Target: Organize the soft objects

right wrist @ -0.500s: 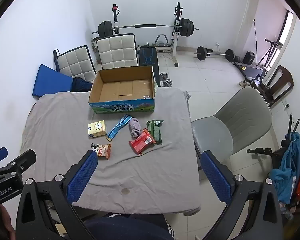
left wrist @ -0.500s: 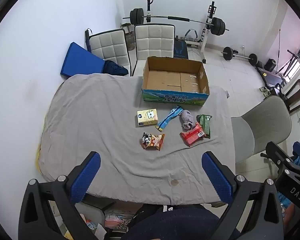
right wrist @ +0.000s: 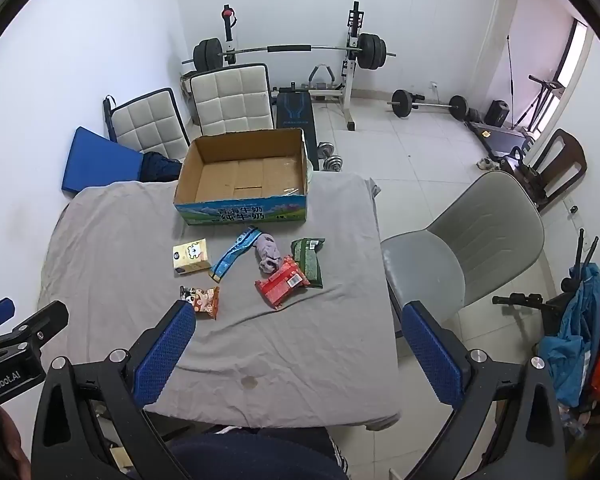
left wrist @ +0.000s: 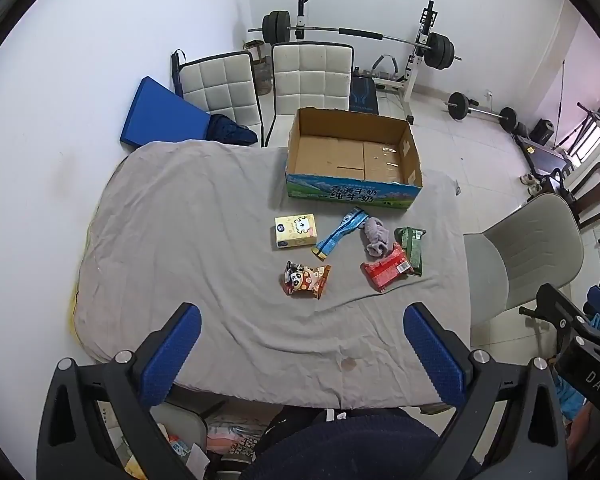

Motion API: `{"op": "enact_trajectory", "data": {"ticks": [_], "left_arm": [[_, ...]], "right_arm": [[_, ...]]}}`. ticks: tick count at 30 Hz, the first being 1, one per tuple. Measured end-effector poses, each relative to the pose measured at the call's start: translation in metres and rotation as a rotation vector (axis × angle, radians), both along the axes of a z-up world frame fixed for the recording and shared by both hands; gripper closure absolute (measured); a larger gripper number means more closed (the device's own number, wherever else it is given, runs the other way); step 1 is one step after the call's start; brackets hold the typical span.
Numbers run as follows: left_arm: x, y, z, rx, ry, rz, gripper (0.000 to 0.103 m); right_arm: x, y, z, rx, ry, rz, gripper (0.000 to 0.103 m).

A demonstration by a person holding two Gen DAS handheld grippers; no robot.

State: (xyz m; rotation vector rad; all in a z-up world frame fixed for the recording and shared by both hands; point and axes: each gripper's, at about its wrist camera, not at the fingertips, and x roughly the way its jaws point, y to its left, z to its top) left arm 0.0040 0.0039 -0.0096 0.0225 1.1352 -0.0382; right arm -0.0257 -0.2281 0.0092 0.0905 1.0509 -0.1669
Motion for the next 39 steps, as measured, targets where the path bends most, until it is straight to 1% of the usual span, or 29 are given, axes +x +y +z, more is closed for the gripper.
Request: {"op": "enact_trajectory", "data": {"ticks": [2,3,10,28,39], "left_arm": [[0.000,0.000,-0.004,0.001,-0.005,-0.001,0.000],[0.000,-0.001,-0.006,0.002,-0.008,-0.002,0.000],[-0.004,-0.004,-0.001,0.001,-0.015,0.004,0.000],[-0.007,-0.013,0.013,0.001,-0.037,-0.023,0.000],[-0.006,-0.014,0.011,-0.006,-0.041,-0.032,0.000]], "right_arm": [[-0.001,-0.001,0.002,0.000,-0.004,0.002,0.000],[0.001,0.003,-0.006,-0.002,-0.001,-0.003,0.000],[-0.002,0.001,-0.006,-0.001,-0.002,-0.001,0.000],[-0.003,0.004,-0.002,-0.012,-0.016,0.002,0.000],[-0.007,0.005,0.002,-0.017,-0.016,-0.001,0.000]]}}
